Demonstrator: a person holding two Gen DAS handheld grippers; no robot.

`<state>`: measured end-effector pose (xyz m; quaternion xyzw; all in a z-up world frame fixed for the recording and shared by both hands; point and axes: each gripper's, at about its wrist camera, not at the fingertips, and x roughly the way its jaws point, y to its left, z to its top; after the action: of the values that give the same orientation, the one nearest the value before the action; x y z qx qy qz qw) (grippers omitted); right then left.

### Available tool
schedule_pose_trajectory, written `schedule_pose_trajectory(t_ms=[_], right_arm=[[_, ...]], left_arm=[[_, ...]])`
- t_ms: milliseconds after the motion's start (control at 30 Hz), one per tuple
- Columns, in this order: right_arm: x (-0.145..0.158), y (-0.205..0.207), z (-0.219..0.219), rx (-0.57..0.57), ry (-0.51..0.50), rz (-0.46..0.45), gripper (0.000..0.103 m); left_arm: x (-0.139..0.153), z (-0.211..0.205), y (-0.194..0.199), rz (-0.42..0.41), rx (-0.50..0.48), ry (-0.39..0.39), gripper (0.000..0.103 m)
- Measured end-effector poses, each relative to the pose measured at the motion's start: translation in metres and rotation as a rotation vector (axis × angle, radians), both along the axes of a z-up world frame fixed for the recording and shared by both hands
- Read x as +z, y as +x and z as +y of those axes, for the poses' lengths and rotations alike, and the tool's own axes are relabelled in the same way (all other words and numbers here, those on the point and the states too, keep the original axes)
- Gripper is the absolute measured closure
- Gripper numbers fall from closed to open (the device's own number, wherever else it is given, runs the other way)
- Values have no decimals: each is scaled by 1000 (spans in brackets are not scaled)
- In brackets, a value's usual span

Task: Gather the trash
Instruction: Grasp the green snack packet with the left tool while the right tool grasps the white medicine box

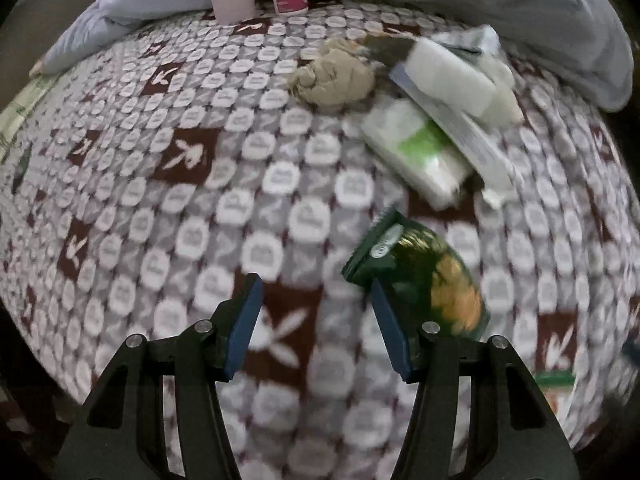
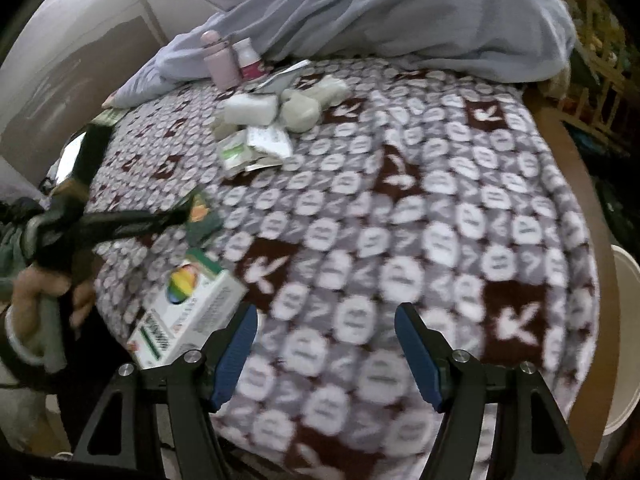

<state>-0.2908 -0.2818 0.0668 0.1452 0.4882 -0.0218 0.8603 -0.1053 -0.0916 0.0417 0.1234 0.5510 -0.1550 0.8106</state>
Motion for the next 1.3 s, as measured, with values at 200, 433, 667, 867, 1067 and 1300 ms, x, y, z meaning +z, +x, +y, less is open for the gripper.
schedule_pose_trajectory(t_ms=[200, 433, 667, 867, 1067, 1300], right_arm=[[-2, 25, 44, 99, 73, 5, 29], [-22, 55, 85, 104, 153, 60, 28], [-23, 48, 86, 142, -18, 58, 37], [-7, 40, 27, 18, -93, 17, 40], [-16, 31, -4, -30, -82, 30, 40], [-15, 28, -2, -12, -80, -21, 40]], left_arm=[[18, 14, 12, -8, 34, -69, 48], [31, 36, 9, 25, 74, -152, 48], [28, 28, -2, 70, 84, -218, 48], [13, -1, -12, 113, 55, -274, 47], [-10, -24, -11, 95, 58, -204, 47], [0, -25, -20, 78, -11, -234, 79]])
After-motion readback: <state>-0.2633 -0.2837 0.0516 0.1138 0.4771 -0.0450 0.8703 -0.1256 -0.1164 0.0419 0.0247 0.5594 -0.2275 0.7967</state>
